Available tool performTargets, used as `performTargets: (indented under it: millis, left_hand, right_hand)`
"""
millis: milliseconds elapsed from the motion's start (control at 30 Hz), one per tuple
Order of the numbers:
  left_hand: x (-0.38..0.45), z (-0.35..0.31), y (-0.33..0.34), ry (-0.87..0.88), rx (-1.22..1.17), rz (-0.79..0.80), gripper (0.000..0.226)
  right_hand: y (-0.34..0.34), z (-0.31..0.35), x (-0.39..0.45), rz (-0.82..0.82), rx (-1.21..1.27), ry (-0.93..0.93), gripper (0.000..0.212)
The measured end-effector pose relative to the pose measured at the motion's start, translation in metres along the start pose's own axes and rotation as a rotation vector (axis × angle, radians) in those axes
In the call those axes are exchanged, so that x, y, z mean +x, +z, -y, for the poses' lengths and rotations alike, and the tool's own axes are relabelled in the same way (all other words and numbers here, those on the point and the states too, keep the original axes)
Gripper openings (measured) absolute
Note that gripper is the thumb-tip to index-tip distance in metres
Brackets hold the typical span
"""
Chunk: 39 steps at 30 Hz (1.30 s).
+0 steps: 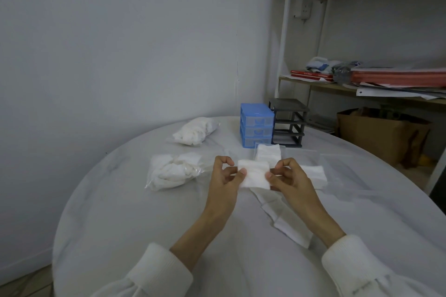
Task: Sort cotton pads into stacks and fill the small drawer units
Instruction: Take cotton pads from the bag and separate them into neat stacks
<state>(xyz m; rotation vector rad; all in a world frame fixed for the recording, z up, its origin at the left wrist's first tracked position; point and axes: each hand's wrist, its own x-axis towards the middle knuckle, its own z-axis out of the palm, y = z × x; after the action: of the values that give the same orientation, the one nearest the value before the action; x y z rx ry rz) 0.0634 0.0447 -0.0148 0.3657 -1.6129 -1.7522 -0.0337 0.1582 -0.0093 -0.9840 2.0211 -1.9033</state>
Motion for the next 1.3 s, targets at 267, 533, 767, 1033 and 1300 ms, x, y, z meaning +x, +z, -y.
performTargets:
  millis: [267,533,767,1033,1300]
  left_hand:
    - [0.004,0.001,-0.006,0.134,0.154,-0.064,0.038]
    - [0.002,-0.001,-0.002,0.077,0.108,-0.083,0.031]
    - [0.006,0.006,-0.004,0.061,0.171,-0.101,0.027]
    - [0.011,0.014,-0.009,0.046,0.222,-0.130,0.029]
    - [0.013,0.015,-0.011,0.027,0.233,-0.142,0.032]
  right_hand:
    - [-0.003,-0.011,-0.004,0.141,-0.552,-0.078,0.004]
    - [-0.002,-0.011,-0.009,0.182,-0.840,-0.061,0.017]
    - [-0.002,-0.010,-0.008,0.113,-0.900,-0.125,0.017]
    - [-0.001,-0.012,-0.007,0.090,-0.914,-0.157,0.017]
    - [-0.003,-0.010,-0.005,0.096,-0.967,-0.193,0.006]
